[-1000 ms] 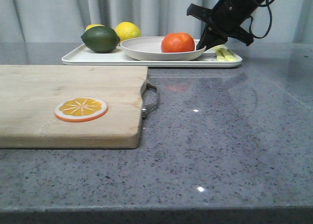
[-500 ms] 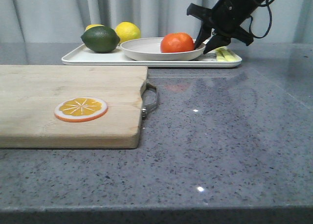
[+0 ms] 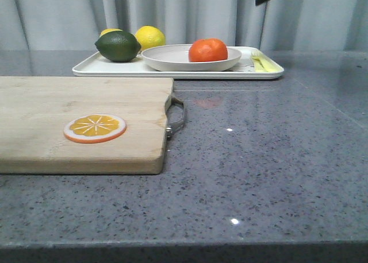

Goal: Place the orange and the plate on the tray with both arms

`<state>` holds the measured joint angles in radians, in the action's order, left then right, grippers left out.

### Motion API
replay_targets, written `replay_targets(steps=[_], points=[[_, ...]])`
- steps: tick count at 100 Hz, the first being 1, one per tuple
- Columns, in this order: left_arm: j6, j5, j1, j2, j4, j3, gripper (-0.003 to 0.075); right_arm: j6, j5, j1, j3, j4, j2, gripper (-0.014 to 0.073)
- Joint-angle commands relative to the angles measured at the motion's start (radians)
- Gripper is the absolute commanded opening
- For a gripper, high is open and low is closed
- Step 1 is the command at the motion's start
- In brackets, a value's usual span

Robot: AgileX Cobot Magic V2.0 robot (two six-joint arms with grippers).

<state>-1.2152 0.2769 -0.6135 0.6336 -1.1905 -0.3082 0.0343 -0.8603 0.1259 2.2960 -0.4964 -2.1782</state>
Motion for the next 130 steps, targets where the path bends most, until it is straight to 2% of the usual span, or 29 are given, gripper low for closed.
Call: replay_targets(steps=[1, 31, 52, 73, 110, 130], points=[[0.007, 0.033, 0.0, 0.0, 0.011, -0.026, 0.0597, 0.038, 0.022, -0.012, 0.036, -0.016, 0.13, 0.037], [0.007, 0.033, 0.0, 0.0, 0.011, -0.026, 0.0597, 0.098, -0.047, -0.013, 0.015, -0.015, 0.307, 0.037], [0.007, 0.064, 0.0, 0.0, 0.011, -0.026, 0.0597, 0.176, -0.078, -0.013, -0.182, 0.052, 0.482, 0.037], [0.007, 0.08, 0.0, -0.018, 0.01, -0.032, 0.0597, 0.208, 0.02, -0.013, -0.486, 0.146, 0.744, 0.037], [0.001, 0.084, 0.0, -0.128, 0.01, -0.036, 0.0513, 0.24, 0.38, -0.013, -1.186, 0.146, 1.285, 0.037], [0.0, 0.084, 0.0, -0.2, 0.01, -0.036, 0.0512, 0.24, 0.538, -0.013, -1.545, 0.146, 1.542, 0.037]])
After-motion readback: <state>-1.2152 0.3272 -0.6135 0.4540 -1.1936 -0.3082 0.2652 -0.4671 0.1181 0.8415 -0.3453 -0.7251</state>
